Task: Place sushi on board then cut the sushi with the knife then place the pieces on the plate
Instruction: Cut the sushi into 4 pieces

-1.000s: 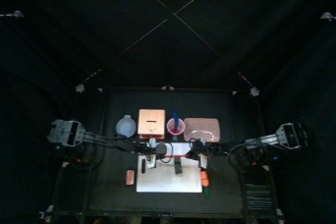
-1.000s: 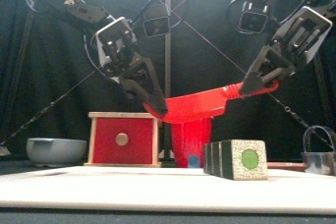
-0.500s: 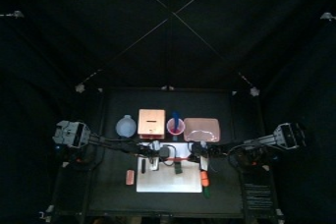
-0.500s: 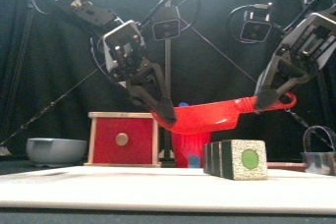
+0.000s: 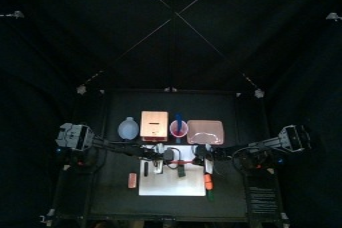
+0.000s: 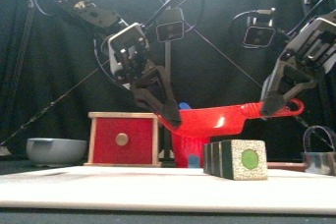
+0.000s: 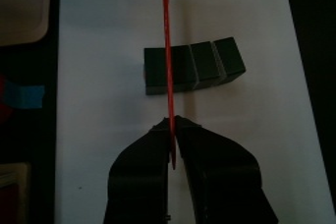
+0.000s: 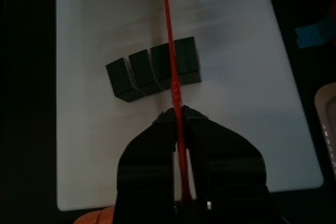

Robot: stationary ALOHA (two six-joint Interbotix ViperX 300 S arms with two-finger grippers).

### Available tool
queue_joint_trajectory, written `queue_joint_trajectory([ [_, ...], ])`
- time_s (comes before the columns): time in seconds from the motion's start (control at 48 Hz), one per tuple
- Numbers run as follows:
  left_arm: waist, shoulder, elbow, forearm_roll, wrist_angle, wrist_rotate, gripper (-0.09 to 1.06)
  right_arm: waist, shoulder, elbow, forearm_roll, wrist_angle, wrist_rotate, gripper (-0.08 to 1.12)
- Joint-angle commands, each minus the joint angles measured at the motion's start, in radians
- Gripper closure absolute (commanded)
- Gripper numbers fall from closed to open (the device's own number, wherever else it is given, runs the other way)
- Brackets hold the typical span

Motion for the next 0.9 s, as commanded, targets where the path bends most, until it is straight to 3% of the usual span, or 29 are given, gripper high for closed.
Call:
queue_joint_trajectory([
  [0.021,0.0,-0.003,-0.029,0.002,-0.008,0.002,0.46,-0.002,-0.011,-0.002,0.003,-0.002,0.002,0.64],
  [0.896,0.0,0.049,-0.044,0.002,-0.006,0.003,0.46,-0.005,0.0,0.025,0.02,0.003,0.002,0.64],
])
